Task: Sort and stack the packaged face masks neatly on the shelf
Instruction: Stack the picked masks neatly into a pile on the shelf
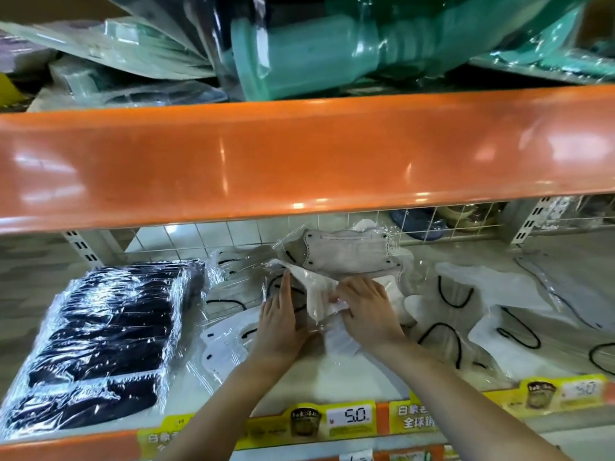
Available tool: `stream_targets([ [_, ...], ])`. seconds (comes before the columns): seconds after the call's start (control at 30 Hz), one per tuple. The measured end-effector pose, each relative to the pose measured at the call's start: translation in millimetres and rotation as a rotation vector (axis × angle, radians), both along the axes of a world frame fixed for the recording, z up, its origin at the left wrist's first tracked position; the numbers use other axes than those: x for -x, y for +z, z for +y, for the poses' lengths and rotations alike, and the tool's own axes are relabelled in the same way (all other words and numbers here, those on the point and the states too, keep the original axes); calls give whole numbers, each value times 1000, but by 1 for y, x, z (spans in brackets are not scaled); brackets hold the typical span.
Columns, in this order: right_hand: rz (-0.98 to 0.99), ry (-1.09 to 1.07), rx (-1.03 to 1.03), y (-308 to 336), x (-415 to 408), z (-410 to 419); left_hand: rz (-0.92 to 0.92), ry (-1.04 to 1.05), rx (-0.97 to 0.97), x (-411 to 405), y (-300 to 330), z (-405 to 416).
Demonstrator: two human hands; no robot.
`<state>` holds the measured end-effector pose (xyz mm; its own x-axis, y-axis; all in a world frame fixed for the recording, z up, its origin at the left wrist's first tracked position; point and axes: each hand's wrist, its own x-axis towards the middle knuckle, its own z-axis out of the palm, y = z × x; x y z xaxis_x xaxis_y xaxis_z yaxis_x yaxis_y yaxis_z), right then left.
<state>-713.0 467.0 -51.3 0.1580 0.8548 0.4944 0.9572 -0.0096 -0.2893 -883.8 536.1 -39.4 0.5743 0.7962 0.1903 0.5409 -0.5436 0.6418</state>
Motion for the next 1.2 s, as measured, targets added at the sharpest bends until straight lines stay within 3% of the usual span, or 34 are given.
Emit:
stream_targets([
  [0.1, 18, 20, 82, -7, 3, -4, -79, -31, -26, 1, 1, -2],
  [0.17, 46, 42, 101, -5, 4, -2, -45, -27, -167, 2, -3, -2],
  [0.27, 269, 19, 15, 13, 1, -1, 25, 14, -297, 2, -14, -1],
  [0.37, 489, -209, -70, 34, -16, 7, 97, 27, -359, 4, -22, -6],
  [0.53, 884, -609, 193, 43, -69, 33, 92, 30, -400, 6, -26, -6],
  [0.73, 893, -650, 267, 41, -73, 34, -40, 4, -331, 9, -19, -10],
  [0.9, 923, -633, 17, 42, -68, 28, -158, -9, -403, 9, -16, -13],
  [1.2, 445, -529, -466, 65, -44, -2, -163, -167, -513, 3, -17, -12],
])
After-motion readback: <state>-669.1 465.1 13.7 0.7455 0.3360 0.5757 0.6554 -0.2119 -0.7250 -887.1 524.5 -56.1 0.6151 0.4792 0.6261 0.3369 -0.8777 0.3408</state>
